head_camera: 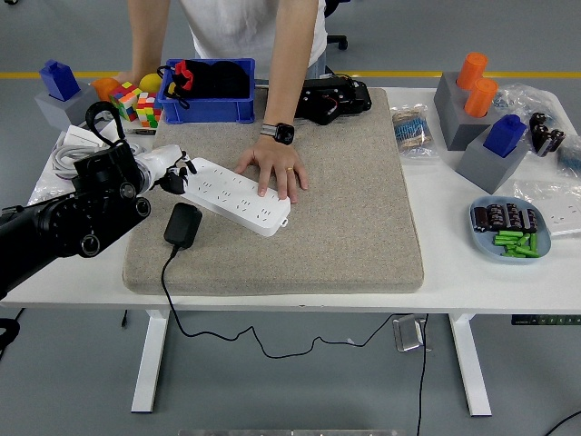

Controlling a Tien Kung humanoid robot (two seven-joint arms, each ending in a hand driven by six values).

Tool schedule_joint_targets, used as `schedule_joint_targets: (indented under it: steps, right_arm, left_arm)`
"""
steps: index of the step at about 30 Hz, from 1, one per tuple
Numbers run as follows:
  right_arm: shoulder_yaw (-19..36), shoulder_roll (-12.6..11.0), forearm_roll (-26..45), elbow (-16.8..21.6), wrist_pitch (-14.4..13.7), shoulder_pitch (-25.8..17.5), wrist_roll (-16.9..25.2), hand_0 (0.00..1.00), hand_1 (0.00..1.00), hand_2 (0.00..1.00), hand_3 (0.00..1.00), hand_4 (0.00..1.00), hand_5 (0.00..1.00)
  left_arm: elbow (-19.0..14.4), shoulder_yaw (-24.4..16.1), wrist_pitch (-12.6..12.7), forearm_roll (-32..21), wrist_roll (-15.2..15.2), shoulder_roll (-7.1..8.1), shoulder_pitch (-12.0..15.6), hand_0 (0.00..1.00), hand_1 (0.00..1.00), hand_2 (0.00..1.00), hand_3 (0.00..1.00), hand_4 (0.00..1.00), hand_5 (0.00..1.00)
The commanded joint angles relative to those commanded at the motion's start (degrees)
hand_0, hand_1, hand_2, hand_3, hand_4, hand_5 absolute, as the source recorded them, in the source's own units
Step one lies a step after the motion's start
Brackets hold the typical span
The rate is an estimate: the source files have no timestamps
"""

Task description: Press the white button,pick up the black plug,place it near the board,insert it into the board

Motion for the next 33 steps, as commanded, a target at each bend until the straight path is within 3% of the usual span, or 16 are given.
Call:
schedule_joint_targets:
  steps: [10, 21, 28, 33]
  right_arm:
    - [-0.3, 0.0, 0.1, 0.0, 0.0, -0.1, 0.0, 0.783, 0.681, 0.658, 0.616, 0.673, 0.437]
    - [0.2, 0.1, -0.1, 0.0, 0.0, -0.3, 0.0, 0.783, 0.681, 0.658, 0.616, 0.673, 0.437]
    - [0.5, 0.2, -0.1, 0.0, 0.0, -0.3, 0.0, 0.783, 0.680, 0.658, 0.616, 0.673, 0.436]
    - [0.8, 0.3, -0.2, 0.0, -0.1, -0.4, 0.0, 0.782, 0.680, 0.658, 0.616, 0.673, 0.436]
  left_arm:
    - [0.7, 1.8, 0.0, -0.3, 0.0, -0.33, 0.1, 0.002, 0.002, 0.072, 0.729, 0.002, 0.002]
    - [-2.0, -2.7, 0.3, 1.5, -0.3, 0.83, 0.4, 0.002, 0.002, 0.072, 0.728, 0.002, 0.002]
    - [-7.0, -9.4, 0.1, 4.6, 0.9, 2.04, 2.6, 0.002, 0.002, 0.072, 0.728, 0.002, 0.002]
    - [-13.4, -15.9, 1.2, 7.2, -0.2, 4.11, 6.1, 0.002, 0.002, 0.094, 0.722, 0.002, 0.002]
